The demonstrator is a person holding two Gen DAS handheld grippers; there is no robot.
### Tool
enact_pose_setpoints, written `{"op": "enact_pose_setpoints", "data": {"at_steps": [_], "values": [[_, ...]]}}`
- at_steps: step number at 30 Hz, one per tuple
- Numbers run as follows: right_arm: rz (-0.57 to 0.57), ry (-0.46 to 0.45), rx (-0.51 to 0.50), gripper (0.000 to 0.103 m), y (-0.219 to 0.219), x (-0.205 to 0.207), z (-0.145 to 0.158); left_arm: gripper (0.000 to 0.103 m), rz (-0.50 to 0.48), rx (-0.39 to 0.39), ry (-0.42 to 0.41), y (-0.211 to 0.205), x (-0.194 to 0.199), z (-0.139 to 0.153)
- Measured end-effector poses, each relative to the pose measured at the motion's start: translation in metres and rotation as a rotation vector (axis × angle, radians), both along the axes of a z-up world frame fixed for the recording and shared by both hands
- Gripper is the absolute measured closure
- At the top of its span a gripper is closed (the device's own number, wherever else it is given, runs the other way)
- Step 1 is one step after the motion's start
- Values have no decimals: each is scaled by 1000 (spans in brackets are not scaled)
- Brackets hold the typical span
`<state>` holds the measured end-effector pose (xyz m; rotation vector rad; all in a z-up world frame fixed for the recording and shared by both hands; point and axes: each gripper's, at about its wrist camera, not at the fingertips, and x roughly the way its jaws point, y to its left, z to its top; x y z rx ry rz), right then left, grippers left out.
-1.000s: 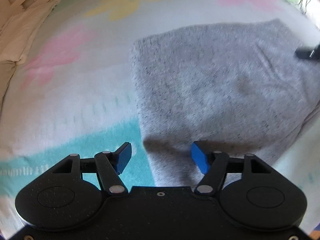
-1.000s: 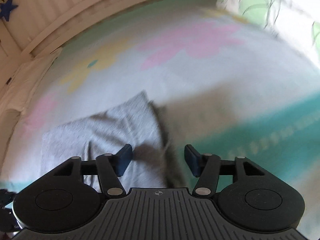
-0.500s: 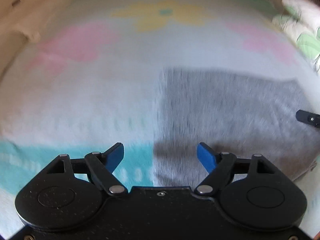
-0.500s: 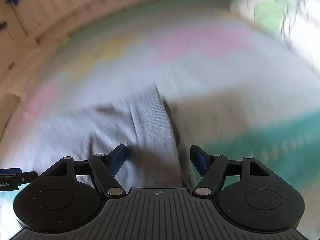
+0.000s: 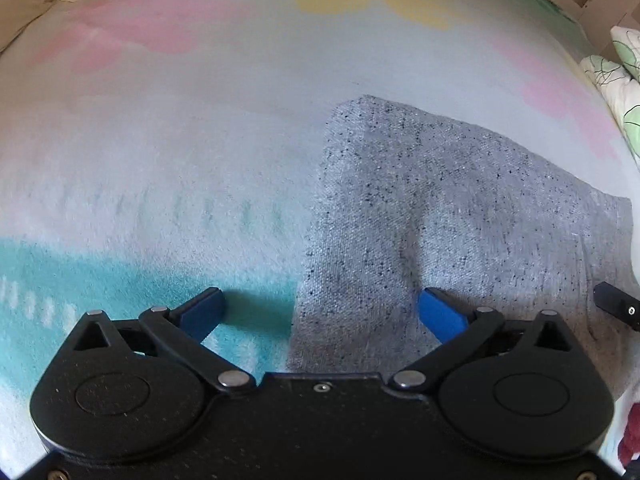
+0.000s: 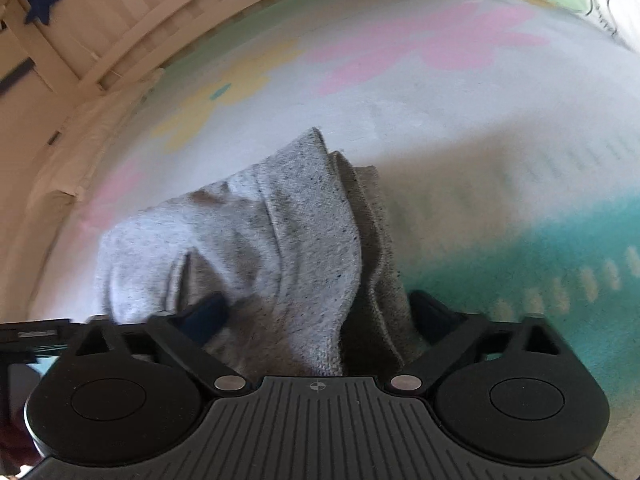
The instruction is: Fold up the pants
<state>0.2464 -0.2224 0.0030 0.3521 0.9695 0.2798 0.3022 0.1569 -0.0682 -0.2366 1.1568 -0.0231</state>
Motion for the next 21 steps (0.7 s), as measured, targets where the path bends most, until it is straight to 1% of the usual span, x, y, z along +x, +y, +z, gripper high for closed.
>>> {"op": "enact_pose_setpoints", "data": {"at_steps": [1,2,3,4,5,6,7,9,11,12,13,15,17,18,20,21], "values": [[-14,0,13,41,-4,-2,2,2,-5,-4,-2,-1,1,0],[-22,5,30,56,-8,-5,3,7,-5,-6,-7,-2,0,1],[-26,8,45,64,-10,-6,6,21,-10,-9,-12,-4,-2,2],[-29,12,48,67,-10,-8,9,35,-25,-30,-26,-6,-5,7],[-28,10,33,72,-8,-10,14,63,-54,-86,-37,-10,-6,9],[-20,1,4,74,-2,-13,19,70,-46,-90,-37,-12,-9,14],[-3,-17,-37,75,6,-15,26,76,-45,-67,-43,-13,-12,17],[30,-60,-104,77,21,-19,41,81,-56,-31,-72,-15,-19,25],[57,-105,-118,79,33,-24,61,85,-50,-33,-94,-15,-26,35],[66,-123,-109,79,37,-25,69,92,-50,-33,-114,-12,-30,44],[78,-142,-96,79,42,-25,78,93,-49,-36,-133,-6,-33,51],[101,-167,-83,79,53,-22,91,94,-46,-69,-152,12,-42,67],[114,-190,-61,79,65,-16,100,95,-15,-84,-180,24,-50,81],[121,-200,-46,80,73,-13,103,96,4,-83,-208,34,-52,87],[127,-211,-12,81,88,-5,105,103,38,-55,-256,50,-54,97],[134,-209,14,81,95,-1,106,103,55,-45,-283,59,-56,104]]}}
